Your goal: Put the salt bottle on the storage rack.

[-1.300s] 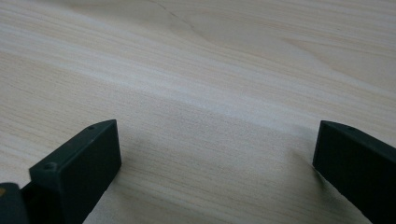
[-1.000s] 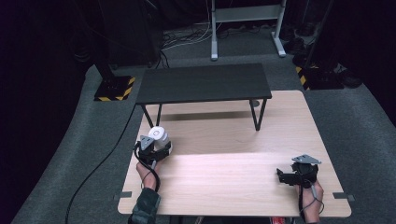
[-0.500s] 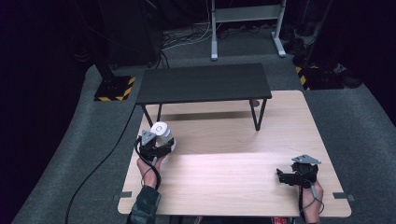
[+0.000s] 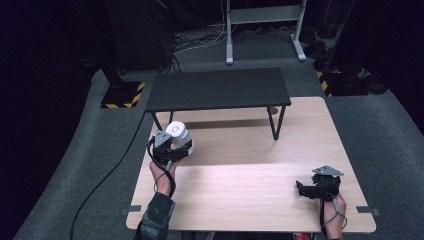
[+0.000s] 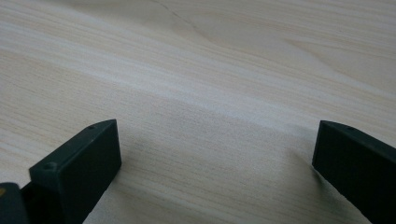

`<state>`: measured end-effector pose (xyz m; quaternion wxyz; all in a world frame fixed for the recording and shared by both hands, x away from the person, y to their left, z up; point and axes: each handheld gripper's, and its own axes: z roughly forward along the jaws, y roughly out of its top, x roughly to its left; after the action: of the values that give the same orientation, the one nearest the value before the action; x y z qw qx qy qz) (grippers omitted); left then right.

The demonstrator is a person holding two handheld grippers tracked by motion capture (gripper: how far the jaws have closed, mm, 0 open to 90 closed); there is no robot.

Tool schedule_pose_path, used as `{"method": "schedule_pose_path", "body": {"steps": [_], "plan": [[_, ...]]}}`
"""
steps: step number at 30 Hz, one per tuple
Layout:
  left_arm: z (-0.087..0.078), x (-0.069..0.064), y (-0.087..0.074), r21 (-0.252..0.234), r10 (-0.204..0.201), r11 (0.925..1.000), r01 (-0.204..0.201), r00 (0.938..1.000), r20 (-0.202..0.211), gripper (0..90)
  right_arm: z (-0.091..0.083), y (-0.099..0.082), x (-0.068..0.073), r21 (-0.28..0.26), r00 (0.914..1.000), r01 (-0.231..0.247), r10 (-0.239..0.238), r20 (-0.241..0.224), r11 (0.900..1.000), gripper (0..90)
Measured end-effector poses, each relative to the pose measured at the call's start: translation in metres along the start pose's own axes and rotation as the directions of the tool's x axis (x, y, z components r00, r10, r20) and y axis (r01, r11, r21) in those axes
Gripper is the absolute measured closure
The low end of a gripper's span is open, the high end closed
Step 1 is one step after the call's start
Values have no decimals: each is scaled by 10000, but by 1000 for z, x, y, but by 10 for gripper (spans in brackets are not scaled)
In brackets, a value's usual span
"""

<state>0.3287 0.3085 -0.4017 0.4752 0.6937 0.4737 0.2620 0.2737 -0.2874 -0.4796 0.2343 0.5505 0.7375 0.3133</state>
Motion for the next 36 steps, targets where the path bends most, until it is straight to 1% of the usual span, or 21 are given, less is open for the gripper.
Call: {"method": "schedule_pose_path", "body": {"steps": [8, 10, 11, 12, 15, 18, 23, 25, 29, 33, 36], "plan": [[-1, -6, 20, 5, 96, 10000, -96, 9998, 200, 300, 0, 0, 0, 4, 10000, 11, -11, -30, 10000, 0], [-1, -10, 26, -16, 94, 10000, -94, 9998, 182, 299, 0, 0, 0, -1, 10000, 25, -25, -24, 10000, 0], [-1, -10, 26, -16, 94, 10000, -94, 9998, 182, 299, 0, 0, 0, -3, 10000, 41, -41, -10, 10000, 0], [0, -11, 29, -153, 158, 9998, -154, 9996, 239, 299, 0, 0, 0, -3, 10000, 39, -39, -13, 10000, 0], [1, -14, 38, -263, 273, 9993, -264, 9990, 352, 299, 0, 0, -1, 14, 10000, 11, -11, -51, 10000, 0], [3, -21, 51, -336, 513, 9982, -498, 9977, 452, 299, 0, 0, -1, 21, 10000, 14, -14, -70, 10000, 0], [5, -29, 66, -433, 754, 9964, -729, 9954, 588, 299, 0, 0, -1, 31, 10000, -30, 30, -59, 10000, 0], [6, -32, 74, -440, 909, 9951, -882, 9938, 640, 299, 0, 0, -1, 28, 10000, -30, 30, -66, 10000, 0], [9, -38, 86, -511, 1063, 9934, -1025, 9913, 773, 299, 0, 0, -1, 31, 10000, -24, 24, -83, 10000, 0], [11, -41, 94, -566, 1094, 9929, -1047, 9903, 857, 300, 0, 0, -1, 29, 10000, -21, 21, -67, 10000, 0], [13, -43, 102, -590, 1212, 9915, -1161, 9884, 916, 299, 0, 0, -1, 32, 10000, -25, 26, -69, 10000, 0]]}}
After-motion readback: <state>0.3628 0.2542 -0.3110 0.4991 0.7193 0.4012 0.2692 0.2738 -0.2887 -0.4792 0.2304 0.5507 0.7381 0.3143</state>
